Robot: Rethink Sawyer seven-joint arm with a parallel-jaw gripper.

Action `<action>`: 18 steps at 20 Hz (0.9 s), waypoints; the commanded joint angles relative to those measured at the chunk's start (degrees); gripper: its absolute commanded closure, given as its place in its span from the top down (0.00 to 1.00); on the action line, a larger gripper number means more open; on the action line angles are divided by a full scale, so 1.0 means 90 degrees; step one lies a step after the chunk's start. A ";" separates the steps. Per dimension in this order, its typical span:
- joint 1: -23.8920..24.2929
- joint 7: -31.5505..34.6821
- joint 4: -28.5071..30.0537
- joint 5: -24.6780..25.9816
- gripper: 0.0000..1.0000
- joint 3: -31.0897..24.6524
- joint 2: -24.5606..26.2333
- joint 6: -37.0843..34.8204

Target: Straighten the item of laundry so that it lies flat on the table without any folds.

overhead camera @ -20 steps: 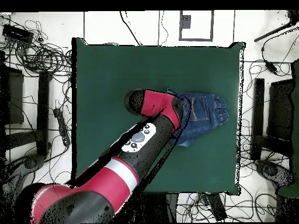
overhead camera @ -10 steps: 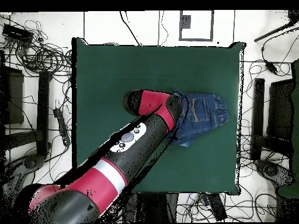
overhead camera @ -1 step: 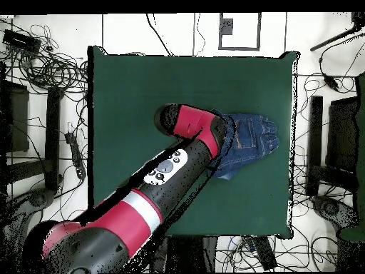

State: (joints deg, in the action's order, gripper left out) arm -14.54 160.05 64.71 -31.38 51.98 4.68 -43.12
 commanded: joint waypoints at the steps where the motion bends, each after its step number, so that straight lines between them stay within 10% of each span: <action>1: 0.0096 0.2062 -0.0137 -0.0984 0.00 -0.1186 -0.0231 0.0410; 18: 0.0201 0.0829 0.0347 -0.0836 0.00 -0.1729 -0.1082 0.0838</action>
State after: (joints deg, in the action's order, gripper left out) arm -12.58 160.48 64.76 -36.26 47.68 -0.99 -40.69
